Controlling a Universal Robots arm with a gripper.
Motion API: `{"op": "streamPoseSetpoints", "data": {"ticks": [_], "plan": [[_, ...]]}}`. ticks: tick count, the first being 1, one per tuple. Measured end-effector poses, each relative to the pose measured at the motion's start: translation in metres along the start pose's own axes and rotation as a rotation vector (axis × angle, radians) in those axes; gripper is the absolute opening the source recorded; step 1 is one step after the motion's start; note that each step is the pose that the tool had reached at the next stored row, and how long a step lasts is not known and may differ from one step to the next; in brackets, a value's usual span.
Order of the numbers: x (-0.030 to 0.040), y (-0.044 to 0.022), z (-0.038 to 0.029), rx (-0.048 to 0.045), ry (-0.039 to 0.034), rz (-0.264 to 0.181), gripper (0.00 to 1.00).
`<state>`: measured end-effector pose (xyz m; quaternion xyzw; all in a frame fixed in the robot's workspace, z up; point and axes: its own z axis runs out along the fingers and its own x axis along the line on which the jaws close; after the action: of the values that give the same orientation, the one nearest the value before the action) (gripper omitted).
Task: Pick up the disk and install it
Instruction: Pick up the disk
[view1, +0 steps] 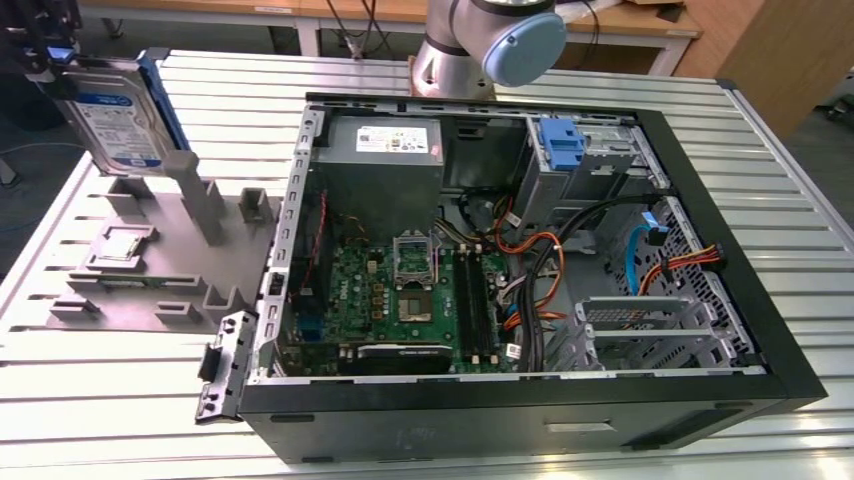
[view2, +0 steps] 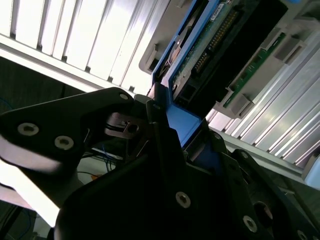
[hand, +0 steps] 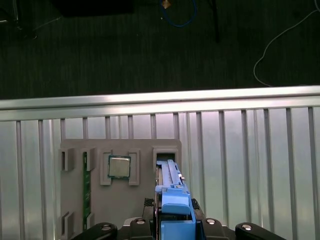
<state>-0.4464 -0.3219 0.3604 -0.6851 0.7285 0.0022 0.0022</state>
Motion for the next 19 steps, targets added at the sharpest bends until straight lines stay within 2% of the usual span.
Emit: {"op": "streamPoseSetpoints", "data": {"ticks": [5, 12, 19], "plan": [[0.0, 0.0, -0.0034, 0.0001, -0.0001, 0.0, 0.36], [0.0, 0.0, -0.0048, -0.0004, 0.0002, -0.007, 0.36], [-0.0001, 0.0, -0.0125, 0.0001, 0.0, -0.007, 0.36]]}}
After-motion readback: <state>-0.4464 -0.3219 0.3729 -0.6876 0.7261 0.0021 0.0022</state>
